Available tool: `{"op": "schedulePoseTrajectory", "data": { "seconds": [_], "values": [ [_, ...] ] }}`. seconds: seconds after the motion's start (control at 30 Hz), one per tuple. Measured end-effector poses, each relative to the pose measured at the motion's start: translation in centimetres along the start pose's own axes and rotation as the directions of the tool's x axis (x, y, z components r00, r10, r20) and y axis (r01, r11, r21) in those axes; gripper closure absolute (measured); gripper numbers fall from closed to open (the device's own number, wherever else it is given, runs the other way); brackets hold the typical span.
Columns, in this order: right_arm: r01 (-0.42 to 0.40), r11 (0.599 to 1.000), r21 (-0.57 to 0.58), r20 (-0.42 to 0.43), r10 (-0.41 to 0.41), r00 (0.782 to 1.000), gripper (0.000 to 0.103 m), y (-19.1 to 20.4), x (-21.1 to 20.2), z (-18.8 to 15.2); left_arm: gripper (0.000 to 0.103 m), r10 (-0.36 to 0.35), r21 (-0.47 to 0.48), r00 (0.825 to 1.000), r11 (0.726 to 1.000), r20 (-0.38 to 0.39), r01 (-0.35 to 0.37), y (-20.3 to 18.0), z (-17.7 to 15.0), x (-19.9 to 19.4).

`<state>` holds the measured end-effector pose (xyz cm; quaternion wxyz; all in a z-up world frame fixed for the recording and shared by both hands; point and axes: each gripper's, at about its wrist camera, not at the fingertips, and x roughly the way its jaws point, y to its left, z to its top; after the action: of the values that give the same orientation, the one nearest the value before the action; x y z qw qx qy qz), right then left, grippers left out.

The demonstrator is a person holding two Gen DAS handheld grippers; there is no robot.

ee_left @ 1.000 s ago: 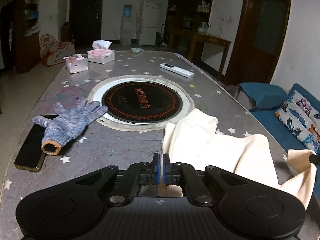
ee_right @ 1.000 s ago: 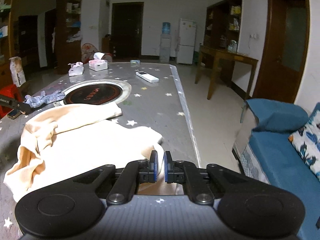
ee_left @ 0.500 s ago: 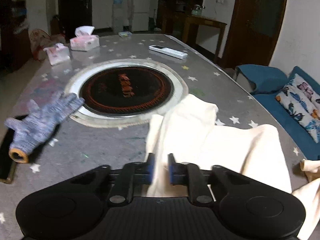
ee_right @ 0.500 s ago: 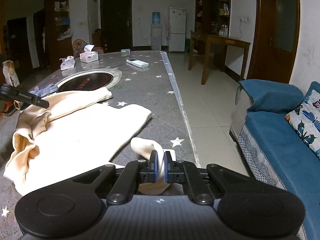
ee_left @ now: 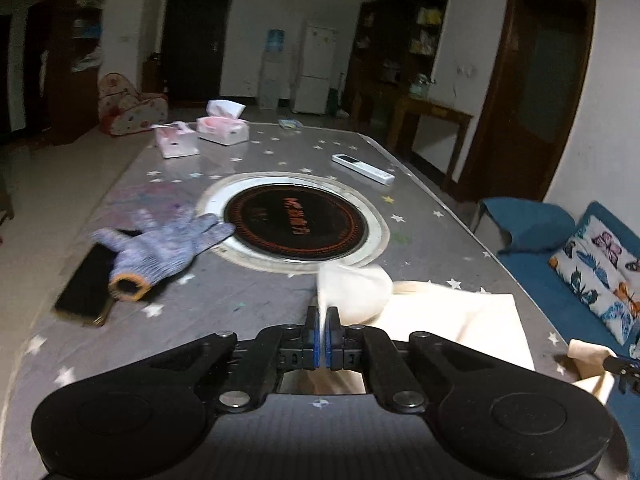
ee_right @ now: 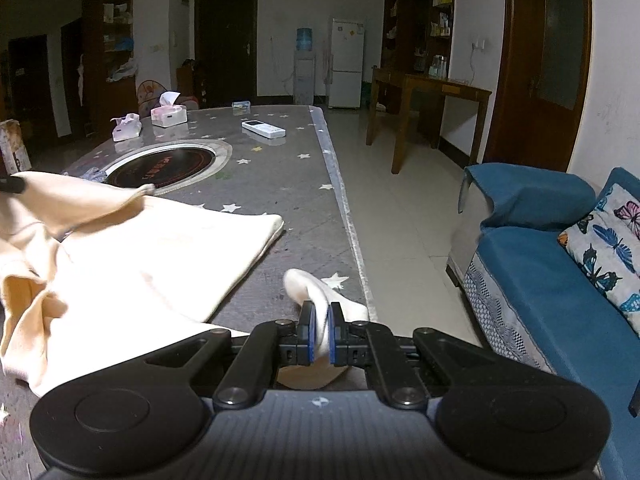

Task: Fold clothes
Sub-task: 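Lift the sweatshirt with both grippers and spread it flat on the table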

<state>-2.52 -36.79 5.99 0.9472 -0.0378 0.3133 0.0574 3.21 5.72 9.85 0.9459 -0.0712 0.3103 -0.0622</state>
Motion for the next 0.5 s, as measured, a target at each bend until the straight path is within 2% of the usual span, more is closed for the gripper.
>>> {"op": "schedulePoseTrajectory", "data": {
  "seconds": [0.27,0.4,0.5],
  "values": [
    [0.006,1.0,-0.027,0.009,-0.006,1.0,0.098,-0.4,-1.7,-0.5,0.1,0.062,-0.063,0.997,0.996,-0.052,-0.065,2.6,-4.3,-5.1],
    [0.005,0.999,-0.036,-0.008,-0.005,1.0,0.098,-0.8,-2.1,-0.9,0.1,0.06,-0.101,0.991,0.992,-0.116,-0.072,3.9,-6.8,-6.2],
    [0.001,0.999,-0.039,-0.024,-0.002,1.0,0.098,-1.1,-2.3,-1.1,0.099,0.08,-0.09,0.982,0.991,-0.169,-0.096,4.5,-8.2,-6.4]
  ]
}}
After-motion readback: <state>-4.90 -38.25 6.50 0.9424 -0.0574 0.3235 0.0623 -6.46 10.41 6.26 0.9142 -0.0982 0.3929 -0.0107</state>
